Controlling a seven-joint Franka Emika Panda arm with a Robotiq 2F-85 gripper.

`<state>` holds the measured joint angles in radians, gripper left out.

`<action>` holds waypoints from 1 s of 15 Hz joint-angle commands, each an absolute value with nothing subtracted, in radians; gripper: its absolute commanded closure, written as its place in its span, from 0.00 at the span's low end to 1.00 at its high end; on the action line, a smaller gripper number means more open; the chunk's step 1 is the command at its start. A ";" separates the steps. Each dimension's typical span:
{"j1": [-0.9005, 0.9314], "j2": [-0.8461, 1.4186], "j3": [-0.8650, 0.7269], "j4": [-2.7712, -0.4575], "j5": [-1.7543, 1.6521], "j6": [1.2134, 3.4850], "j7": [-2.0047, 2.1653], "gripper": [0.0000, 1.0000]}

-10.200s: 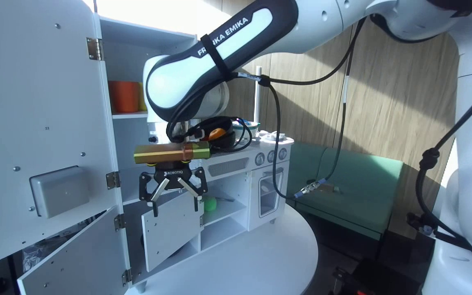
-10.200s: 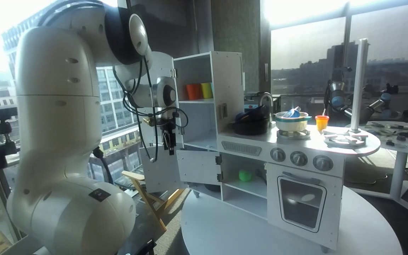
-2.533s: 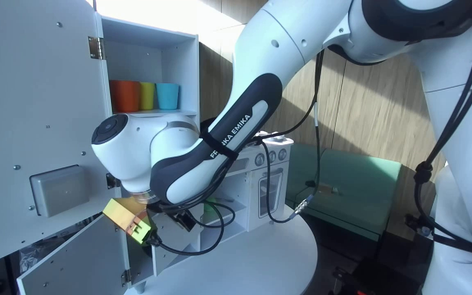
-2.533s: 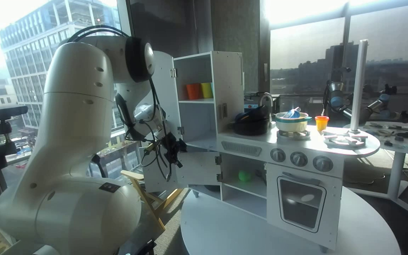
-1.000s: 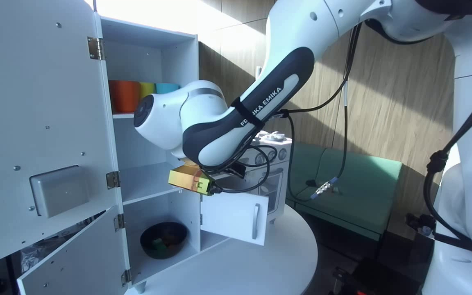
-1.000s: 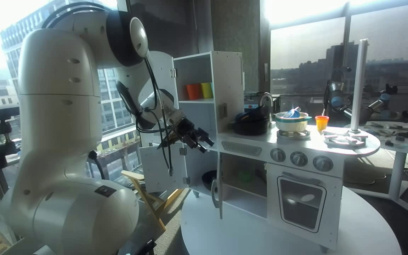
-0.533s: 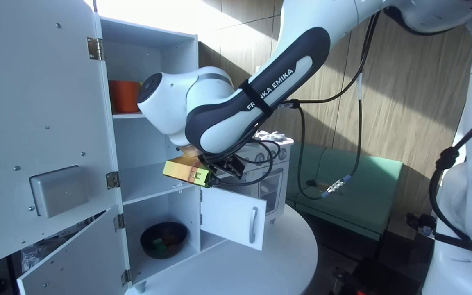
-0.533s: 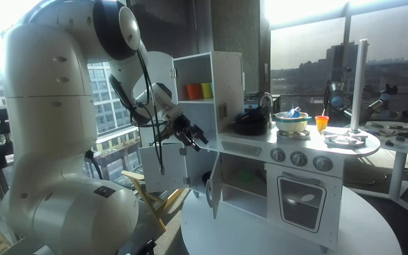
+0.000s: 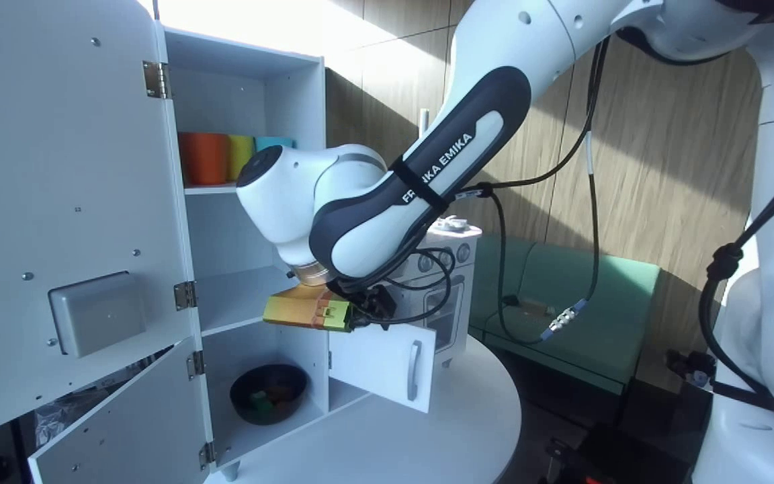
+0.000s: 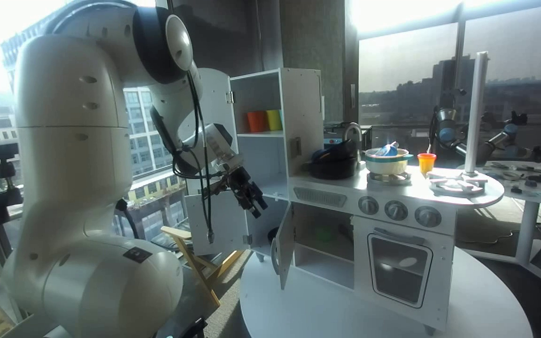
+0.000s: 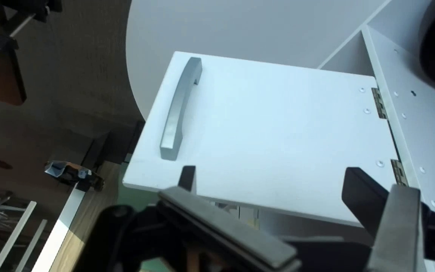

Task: Close the doors to the compartments on the cabinet

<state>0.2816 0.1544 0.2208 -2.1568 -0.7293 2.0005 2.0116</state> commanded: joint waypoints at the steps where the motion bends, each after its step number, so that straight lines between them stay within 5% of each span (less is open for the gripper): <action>1: 0.267 0.229 0.204 -2.172 -0.714 2.010 1.902 0.00; 15: 0.263 0.395 0.079 -2.133 -0.990 1.695 2.230 0.00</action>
